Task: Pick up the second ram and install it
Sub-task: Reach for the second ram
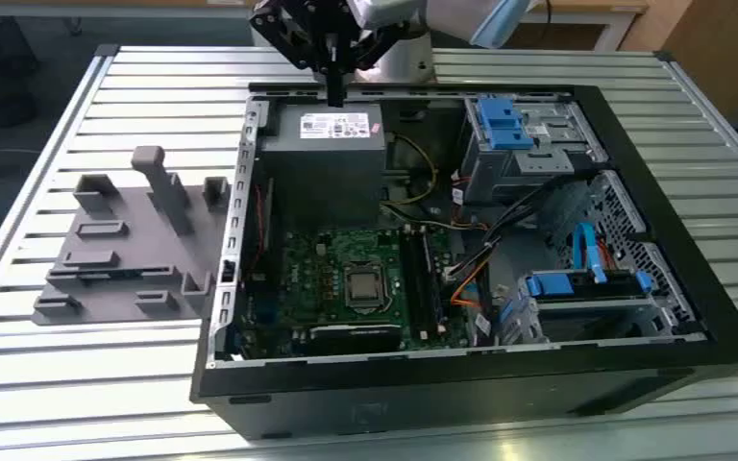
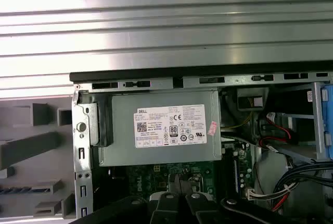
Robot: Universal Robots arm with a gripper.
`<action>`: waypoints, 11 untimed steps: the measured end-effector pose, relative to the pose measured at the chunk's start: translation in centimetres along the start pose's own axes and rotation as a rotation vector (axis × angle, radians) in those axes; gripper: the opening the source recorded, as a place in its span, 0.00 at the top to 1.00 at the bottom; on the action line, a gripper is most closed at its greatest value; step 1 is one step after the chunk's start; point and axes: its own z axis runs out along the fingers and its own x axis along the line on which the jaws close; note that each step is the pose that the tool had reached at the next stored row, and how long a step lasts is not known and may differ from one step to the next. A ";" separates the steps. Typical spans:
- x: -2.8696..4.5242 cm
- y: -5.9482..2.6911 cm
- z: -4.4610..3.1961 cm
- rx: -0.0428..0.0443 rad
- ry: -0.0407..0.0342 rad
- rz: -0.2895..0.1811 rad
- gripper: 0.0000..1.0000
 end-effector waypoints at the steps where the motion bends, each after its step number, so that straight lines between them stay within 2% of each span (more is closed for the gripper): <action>1: 0.00 0.00 0.00 0.0000 0.0000 0.000 0.89; 9: 0.15 -0.01 0.00 0.0000 0.0000 0.000 0.89; 11: 1.11 -0.08 -0.01 0.0000 0.0000 0.000 0.89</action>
